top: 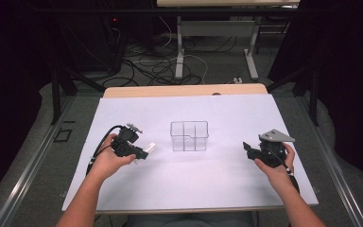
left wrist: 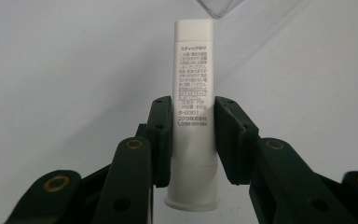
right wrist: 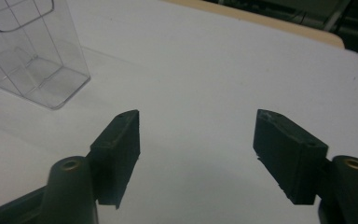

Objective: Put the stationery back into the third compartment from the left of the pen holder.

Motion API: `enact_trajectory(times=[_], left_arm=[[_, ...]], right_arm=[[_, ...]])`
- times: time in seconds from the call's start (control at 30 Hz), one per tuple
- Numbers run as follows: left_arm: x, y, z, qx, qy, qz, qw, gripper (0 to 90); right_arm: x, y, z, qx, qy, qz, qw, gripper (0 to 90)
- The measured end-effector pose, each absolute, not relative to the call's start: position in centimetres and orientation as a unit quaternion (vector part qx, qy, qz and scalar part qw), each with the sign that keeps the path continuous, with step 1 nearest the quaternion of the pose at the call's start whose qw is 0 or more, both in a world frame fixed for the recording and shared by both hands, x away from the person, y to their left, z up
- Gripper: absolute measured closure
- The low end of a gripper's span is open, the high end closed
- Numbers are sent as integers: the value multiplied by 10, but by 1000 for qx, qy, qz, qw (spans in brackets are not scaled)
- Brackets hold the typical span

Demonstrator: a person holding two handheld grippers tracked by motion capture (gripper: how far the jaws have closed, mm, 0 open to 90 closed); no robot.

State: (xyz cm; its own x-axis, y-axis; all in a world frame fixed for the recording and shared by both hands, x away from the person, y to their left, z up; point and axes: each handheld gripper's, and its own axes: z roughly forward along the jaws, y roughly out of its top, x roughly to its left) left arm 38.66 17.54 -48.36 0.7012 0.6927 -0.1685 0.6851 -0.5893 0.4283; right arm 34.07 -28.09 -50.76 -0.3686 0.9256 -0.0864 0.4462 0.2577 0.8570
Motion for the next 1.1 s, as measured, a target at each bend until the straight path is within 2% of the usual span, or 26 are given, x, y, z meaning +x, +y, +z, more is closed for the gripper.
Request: enact_trajectory(times=[0.1,0.3,0.5,0.57,0.77,1.1], left_arm=[[382,167,-485,895,375,-3,240,685],[378,152,-485,898,358,-26,253,686],[376,143,-491,886,370,-68,272,686],[376,140,-492,885,368,-78,274,686],[374,131,-497,883,369,-97,274,685],[368,112,-505,895,346,-106,260,685]], right_arm=[[337,-277,-502,446,736,387,332,364],[335,-260,-502,382,783,357,337,379],[332,-233,-509,274,837,324,346,375],[329,-226,-511,260,846,313,346,403],[321,-210,-513,169,859,305,376,446],[308,-179,-519,56,877,257,402,435]])
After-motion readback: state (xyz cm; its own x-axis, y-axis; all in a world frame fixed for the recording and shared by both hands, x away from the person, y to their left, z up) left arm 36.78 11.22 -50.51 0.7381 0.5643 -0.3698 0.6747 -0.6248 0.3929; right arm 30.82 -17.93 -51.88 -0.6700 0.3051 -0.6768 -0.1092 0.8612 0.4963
